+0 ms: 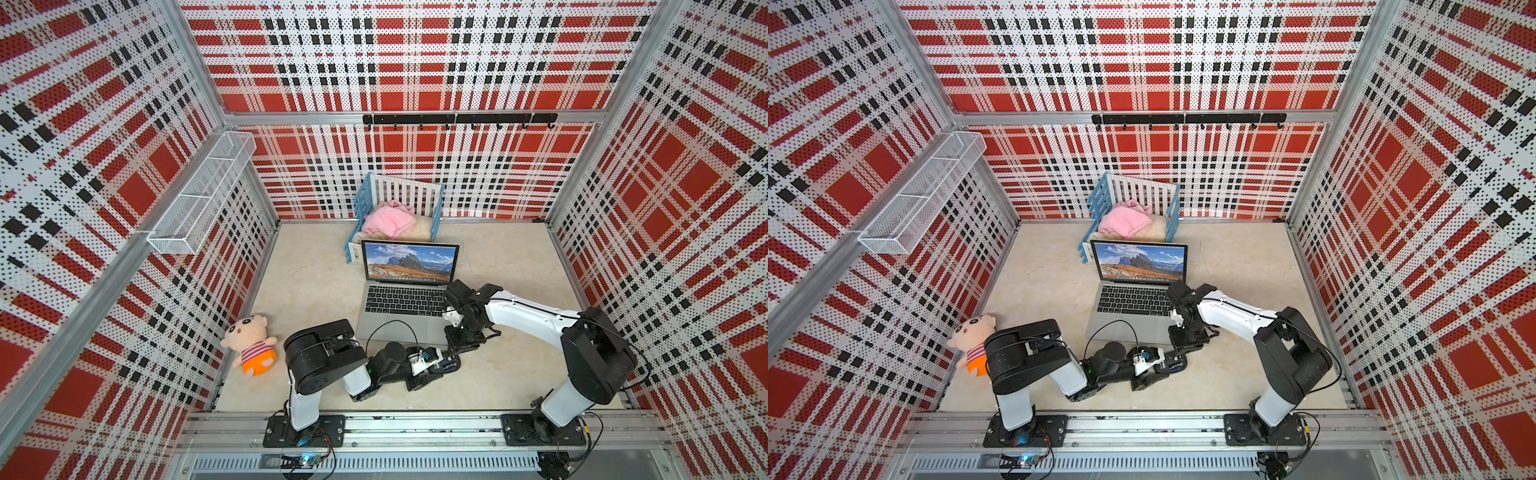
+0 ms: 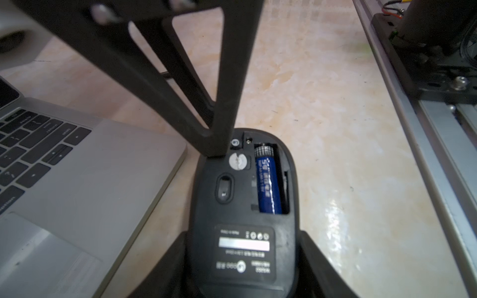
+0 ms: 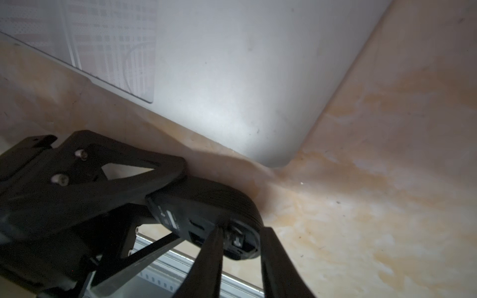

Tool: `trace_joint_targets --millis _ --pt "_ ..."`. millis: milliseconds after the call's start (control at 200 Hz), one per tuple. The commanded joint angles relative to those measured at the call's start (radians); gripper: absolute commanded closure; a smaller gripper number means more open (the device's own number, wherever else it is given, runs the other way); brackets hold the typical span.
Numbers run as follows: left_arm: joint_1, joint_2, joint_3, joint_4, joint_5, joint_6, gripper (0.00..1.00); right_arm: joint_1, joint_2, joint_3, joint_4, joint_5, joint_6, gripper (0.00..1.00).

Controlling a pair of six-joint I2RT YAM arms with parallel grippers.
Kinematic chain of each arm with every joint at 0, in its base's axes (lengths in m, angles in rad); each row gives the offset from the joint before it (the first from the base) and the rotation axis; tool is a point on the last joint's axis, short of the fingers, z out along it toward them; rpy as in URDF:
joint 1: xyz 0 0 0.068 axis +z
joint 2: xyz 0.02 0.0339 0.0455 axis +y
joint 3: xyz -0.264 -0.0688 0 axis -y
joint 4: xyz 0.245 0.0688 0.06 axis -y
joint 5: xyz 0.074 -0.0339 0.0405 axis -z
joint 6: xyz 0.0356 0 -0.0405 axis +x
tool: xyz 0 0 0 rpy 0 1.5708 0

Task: Remove the wireless mouse receiver from the laptop
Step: Insert the USB plug into the mouse.

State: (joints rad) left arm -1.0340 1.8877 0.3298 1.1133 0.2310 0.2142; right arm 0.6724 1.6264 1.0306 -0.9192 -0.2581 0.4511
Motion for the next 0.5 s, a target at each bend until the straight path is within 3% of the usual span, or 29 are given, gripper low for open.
trace_joint_targets --millis 0,200,316,491 --pt "-0.005 0.029 0.002 -0.05 -0.004 0.014 0.57 0.001 -0.05 0.009 -0.011 0.057 0.009 0.68" --pt "0.0 0.021 -0.003 -0.053 0.002 0.008 0.57 -0.097 -0.163 -0.018 0.052 0.15 0.007 0.43" --pt "0.018 -0.004 -0.011 -0.069 0.004 0.004 0.57 -0.198 -0.209 -0.035 0.06 0.182 -0.015 0.43" --pt "0.033 -0.042 -0.024 -0.083 -0.003 0.005 0.57 -0.21 -0.126 0.033 -0.058 0.393 -0.091 0.44"
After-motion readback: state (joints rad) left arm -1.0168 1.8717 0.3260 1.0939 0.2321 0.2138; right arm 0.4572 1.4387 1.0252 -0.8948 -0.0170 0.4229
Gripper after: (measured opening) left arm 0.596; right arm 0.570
